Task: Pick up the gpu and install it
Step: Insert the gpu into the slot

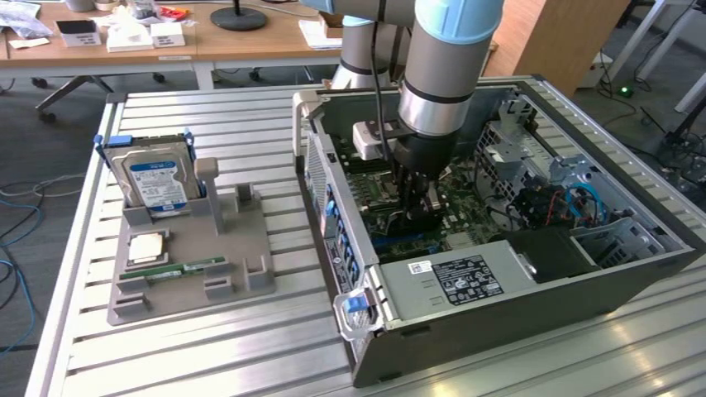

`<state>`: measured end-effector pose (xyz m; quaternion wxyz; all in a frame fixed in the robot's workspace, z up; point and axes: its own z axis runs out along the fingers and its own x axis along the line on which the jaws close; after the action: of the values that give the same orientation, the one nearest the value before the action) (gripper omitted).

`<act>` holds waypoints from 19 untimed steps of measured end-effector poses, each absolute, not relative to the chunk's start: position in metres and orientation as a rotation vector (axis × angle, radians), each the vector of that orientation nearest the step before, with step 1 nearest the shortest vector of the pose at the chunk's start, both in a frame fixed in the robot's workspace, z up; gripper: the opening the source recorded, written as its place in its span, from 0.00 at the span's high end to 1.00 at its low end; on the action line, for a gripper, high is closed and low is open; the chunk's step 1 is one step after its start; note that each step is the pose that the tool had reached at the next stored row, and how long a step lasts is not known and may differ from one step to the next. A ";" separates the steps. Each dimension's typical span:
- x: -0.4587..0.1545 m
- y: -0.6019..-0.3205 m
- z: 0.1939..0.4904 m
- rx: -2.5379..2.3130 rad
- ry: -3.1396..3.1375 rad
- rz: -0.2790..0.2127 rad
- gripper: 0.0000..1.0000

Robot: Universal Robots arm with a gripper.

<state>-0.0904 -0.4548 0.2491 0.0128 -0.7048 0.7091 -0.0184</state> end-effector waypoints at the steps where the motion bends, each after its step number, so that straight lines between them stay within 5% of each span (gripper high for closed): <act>1: -0.090 -0.455 0.249 -2.196 2.209 -0.057 0.75; 19: -0.090 -0.455 0.249 -2.196 2.208 -0.056 0.75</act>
<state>-0.0903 -0.4548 0.2487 0.0135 -0.7050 0.7089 -0.0179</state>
